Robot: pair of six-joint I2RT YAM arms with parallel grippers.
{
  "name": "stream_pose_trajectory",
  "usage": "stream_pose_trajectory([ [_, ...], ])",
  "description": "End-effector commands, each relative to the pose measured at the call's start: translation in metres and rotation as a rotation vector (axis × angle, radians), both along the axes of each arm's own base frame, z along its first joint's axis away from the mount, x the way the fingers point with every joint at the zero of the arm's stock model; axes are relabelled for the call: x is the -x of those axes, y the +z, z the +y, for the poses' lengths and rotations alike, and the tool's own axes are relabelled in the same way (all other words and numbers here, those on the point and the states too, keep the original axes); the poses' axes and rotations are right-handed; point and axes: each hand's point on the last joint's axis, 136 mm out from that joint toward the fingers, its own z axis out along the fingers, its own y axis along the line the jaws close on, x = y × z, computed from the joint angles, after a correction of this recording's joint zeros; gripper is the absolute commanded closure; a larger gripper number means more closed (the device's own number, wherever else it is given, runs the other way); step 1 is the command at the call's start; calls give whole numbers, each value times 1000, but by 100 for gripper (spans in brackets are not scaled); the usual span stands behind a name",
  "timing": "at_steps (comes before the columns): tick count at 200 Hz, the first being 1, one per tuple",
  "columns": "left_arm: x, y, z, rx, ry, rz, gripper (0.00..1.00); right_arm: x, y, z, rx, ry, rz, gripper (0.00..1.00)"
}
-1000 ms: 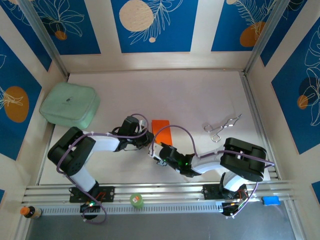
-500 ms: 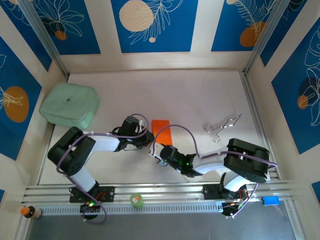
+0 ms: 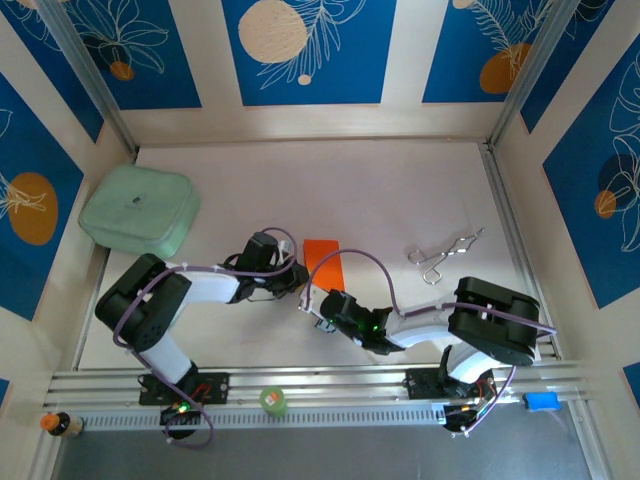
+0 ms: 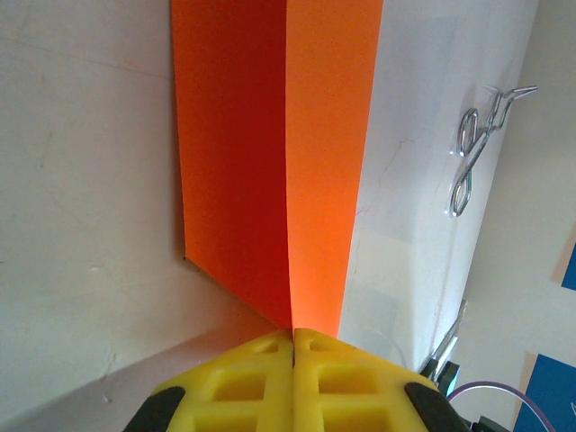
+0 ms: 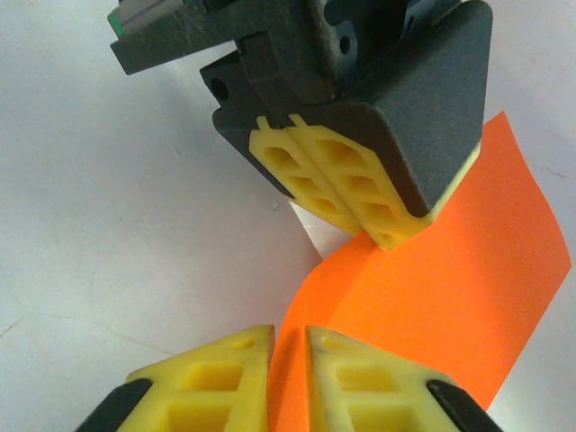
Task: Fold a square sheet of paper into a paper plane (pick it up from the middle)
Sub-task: Third fold the triangle at the center of the table.
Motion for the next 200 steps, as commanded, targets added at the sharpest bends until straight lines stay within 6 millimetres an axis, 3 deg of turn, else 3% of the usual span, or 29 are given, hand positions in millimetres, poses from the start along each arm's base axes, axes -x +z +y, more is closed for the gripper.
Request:
stream_pose_trajectory([
  [1,-4,7,1,12,2,-5,100,0,7,0,-33,-10,5,87],
  [41,-5,8,3,3,6,-8,96,1,8,1,-47,-9,30,94],
  [65,-6,8,10,-34,24,-18,81,3,8,0,-70,-10,81,95],
  [84,-7,9,21,-92,46,-34,64,6,9,2,-109,-5,168,95],
  [112,-8,17,41,-202,76,-74,52,12,12,5,-201,15,332,95],
  [150,-10,29,59,-268,104,-118,49,12,16,5,-303,-8,608,94],
  [200,-13,35,52,-224,84,-132,55,14,13,13,-320,-24,821,94],
])
